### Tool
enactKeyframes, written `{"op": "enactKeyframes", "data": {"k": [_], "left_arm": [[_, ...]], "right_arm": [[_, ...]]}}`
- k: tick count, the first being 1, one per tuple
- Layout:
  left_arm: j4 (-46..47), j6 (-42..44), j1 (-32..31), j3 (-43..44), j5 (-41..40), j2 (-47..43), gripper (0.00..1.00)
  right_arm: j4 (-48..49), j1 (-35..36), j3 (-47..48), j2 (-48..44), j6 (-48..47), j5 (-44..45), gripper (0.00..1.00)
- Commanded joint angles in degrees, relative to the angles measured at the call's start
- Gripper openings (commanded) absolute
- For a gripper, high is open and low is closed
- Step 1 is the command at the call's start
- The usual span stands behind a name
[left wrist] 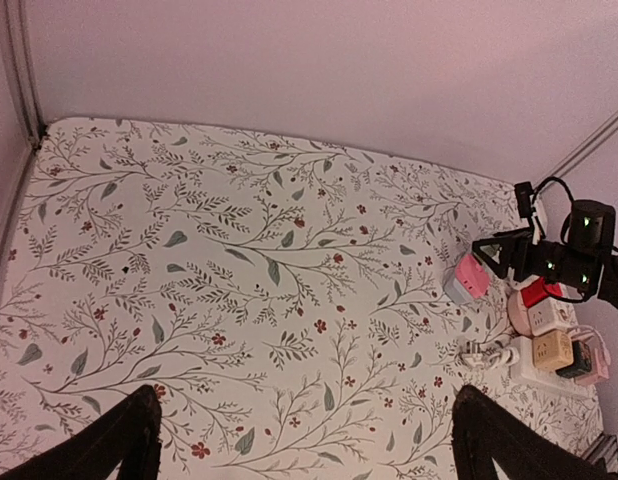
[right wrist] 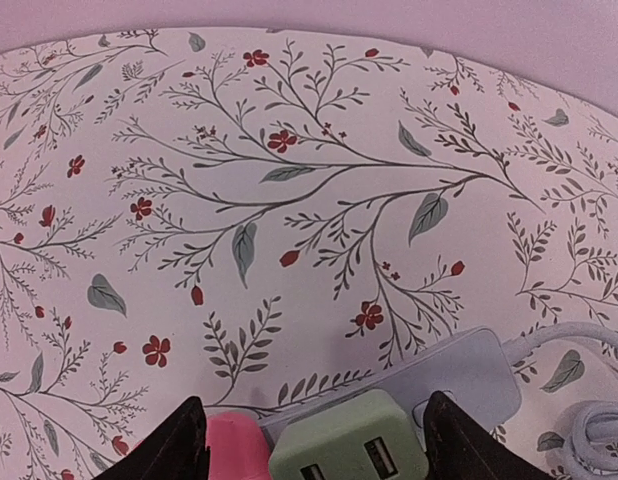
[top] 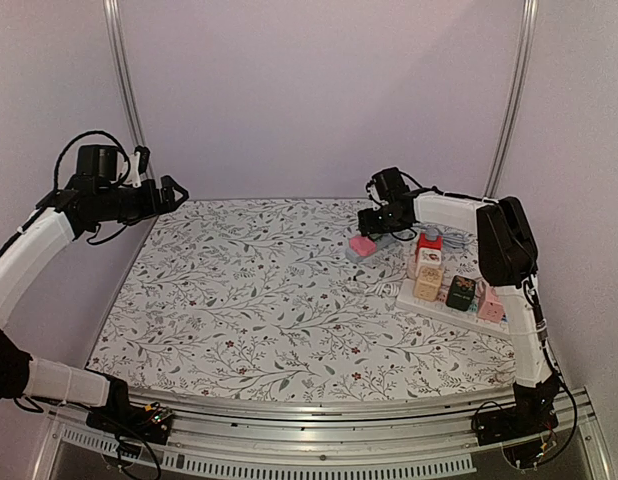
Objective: Pull the plug off the socket
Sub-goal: Move the socket to the center of the board.
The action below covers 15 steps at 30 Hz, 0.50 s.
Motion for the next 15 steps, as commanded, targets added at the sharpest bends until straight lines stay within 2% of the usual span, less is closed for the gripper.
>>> {"op": "enactKeyframes", "data": {"k": [1, 5, 15], "left_arm": [[0.00, -0.06, 0.81, -0.71, 0.72, 0.86, 1.00], [0.00, -0.15, 0.85, -0.70, 0.91, 0.97, 0.99], [0.04, -0.25, 1.07, -0.62, 1.16, 1.23, 1.00]], "right_arm": [[-0.54, -1.13, 1.98, 2.30, -1.11, -1.93, 0.71], [-0.66, -1.10, 2.37, 3.15, -2.66, -3.16, 0.67], [-0.98, -1.10, 2.71, 3.69, -6.61, -6.55, 0.44]]}}
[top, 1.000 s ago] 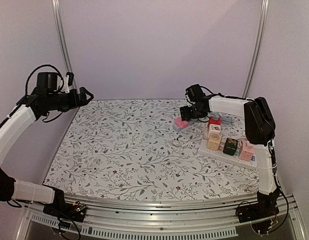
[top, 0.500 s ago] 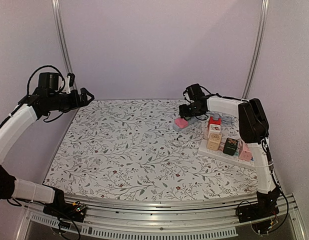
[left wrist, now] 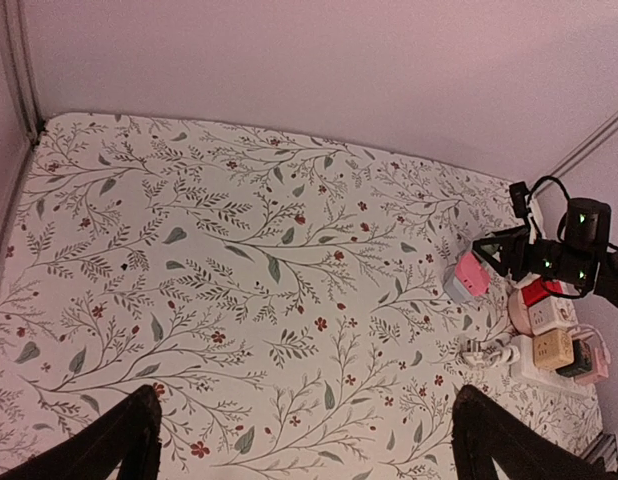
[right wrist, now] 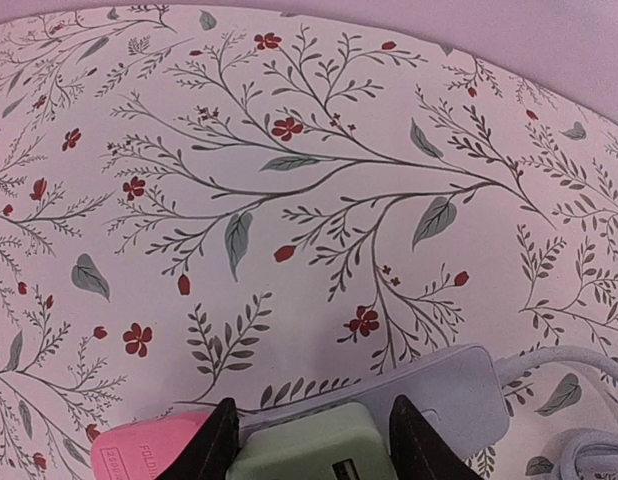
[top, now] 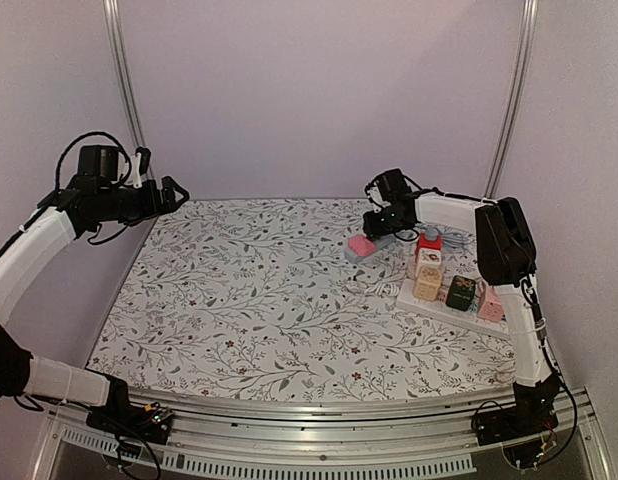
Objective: Pull the plug off the socket
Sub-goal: Move the socket to the center of the board.
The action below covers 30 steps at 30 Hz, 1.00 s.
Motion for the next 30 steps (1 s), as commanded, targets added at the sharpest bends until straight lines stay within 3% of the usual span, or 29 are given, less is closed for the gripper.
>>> {"op": "enactKeyframes", "data": {"k": [1, 6, 19, 30], "left_arm": [[0.02, -0.21, 0.83, -0.62, 0.75, 0.62, 0.99], [0.01, -0.30, 0.99, -0.64, 0.83, 0.76, 1.00], [-0.08, -0.41, 1.10, -0.62, 1.12, 0.72, 0.99], [0.00, -0.72, 1.10, -0.71, 1.40, 0.64, 1.00]], "right_arm": [[-0.75, -0.12, 1.73, 1.74, -1.81, -3.06, 0.41], [-1.43, 0.39, 1.27, 1.32, -1.33, -5.57, 0.35], [-1.33, 7.10, -4.53, -3.41, -0.93, -6.93, 0.34], [2.11, 13.98, -16.56, -11.25, 0.84, -8.67, 0.34]]}}
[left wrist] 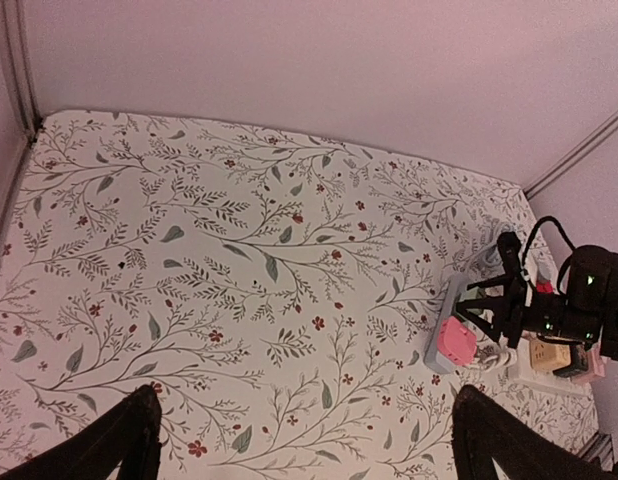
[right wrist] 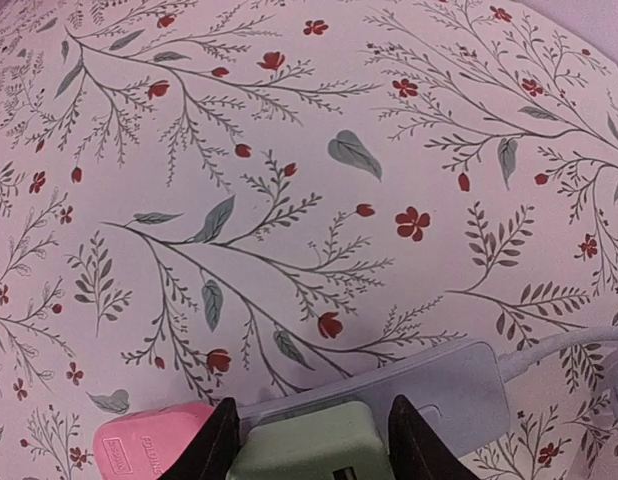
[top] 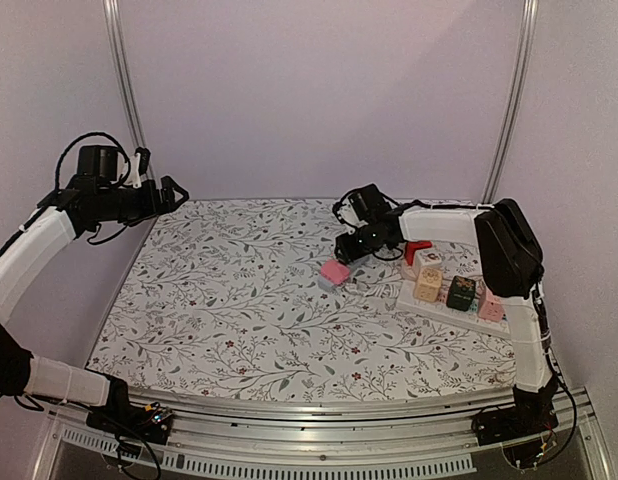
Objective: Pull the plug off the socket
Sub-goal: Move the socket to the center of the board.
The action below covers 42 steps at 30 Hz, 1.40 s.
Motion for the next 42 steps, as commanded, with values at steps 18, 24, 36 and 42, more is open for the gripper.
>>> {"op": "enactKeyframes", "data": {"k": [18, 24, 36, 42], "left_arm": [[1.05, -0.96, -0.23, -1.68, 0.25, 1.54, 0.99], [0.65, 0.21, -4.01, -1.87, -2.49, 1.66, 0.99], [2.91, -8.09, -17.54, -8.16, -7.38, -2.20, 0.99], [7.14, -18.07, -28.61, -17.43, -11.49, -5.08, 0.99]], "right_arm": [[4.66, 18.31, -24.12, -16.58, 7.01, -0.22, 0.34], [5.88, 23.74, -27.69, -17.96, 9.49, 3.44, 0.35], [7.25, 25.80, -31.67, -24.00, 15.49, 8.31, 0.82], [7.23, 25.71, -37.24, -32.71, 18.40, 12.80, 0.91]]}}
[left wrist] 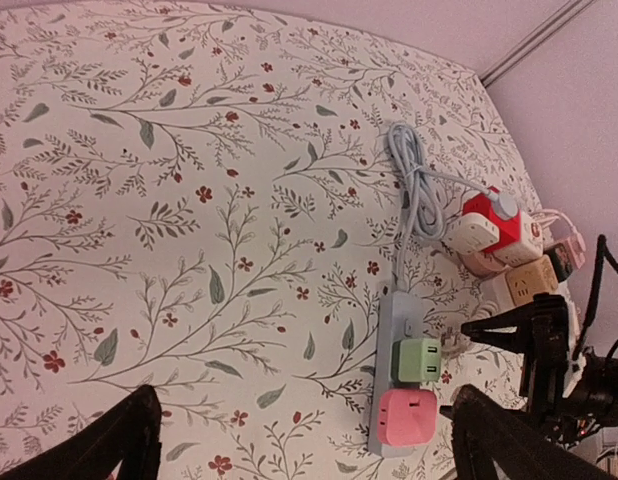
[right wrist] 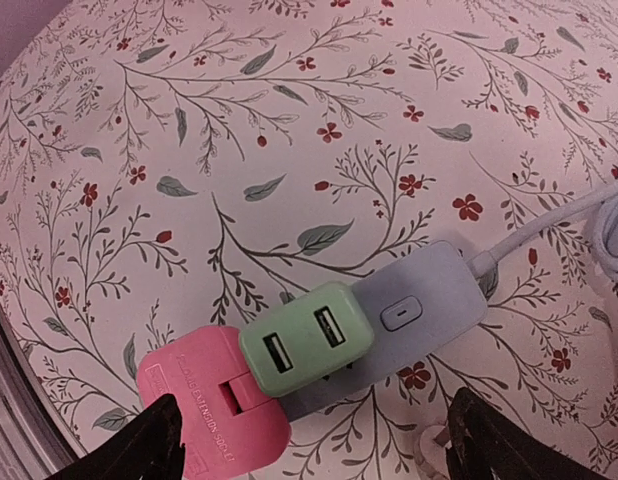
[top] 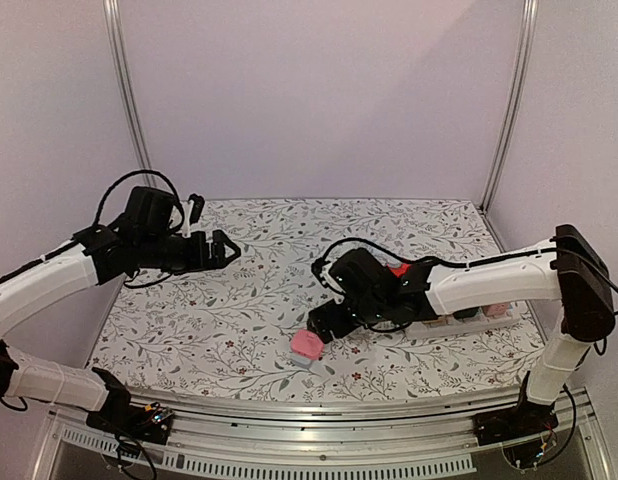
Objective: Pull the plug off the socket
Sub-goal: Move the socket to the center of the board, then remove the plug from the socket.
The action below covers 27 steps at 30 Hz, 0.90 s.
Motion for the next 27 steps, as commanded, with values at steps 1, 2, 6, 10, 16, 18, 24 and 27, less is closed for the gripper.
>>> {"op": "enactKeyframes", "data": {"k": [1, 2, 6, 10, 16, 18, 24, 27], "left_arm": [[5.07, -10.21, -8.09, -7.17, -3.45, -1.96, 0.99], [6.60, -12.02, -10.15, -8.94, -3.43, -1.82, 0.99], [14.70, -19.34, -18.21, -14.61, -1.51, 1.29, 0.95], [24.34, -25.30, -24.48, -18.26, 0.40, 6.13, 0.88], [33.96, -29.01, -26.67, -19.20, 3.07, 13.23, 0.79], [35.72, -29.99, -26.62, -19.23, 3.34, 14.52, 0.77], [38.71, -32.96, -26.62, -18.33, 4.64, 20.64, 0.73], [40.33, -34.37, -26.66, -18.68, 4.29, 22.97, 0.70]], "right_arm": [[-0.45, 0.15, -3.94, -8.29, 3.78, 4.97, 0.91], [-0.47, 0.11, -4.89, -9.38, 4.61, 5.86, 0.92], [-0.02, -0.53, -9.31, -13.86, 7.25, 9.64, 0.92], [2.03, -1.53, -13.96, -18.12, 9.77, 10.99, 0.92], [3.04, -1.52, -16.94, -22.32, 11.51, 11.39, 0.91], [4.90, -1.53, -19.08, -23.84, 11.58, 10.92, 0.91], [6.94, -1.55, -22.30, -29.04, 12.29, 9.76, 0.91], [7.02, -1.55, -23.11, -30.38, 12.46, 9.45, 0.91]]}}
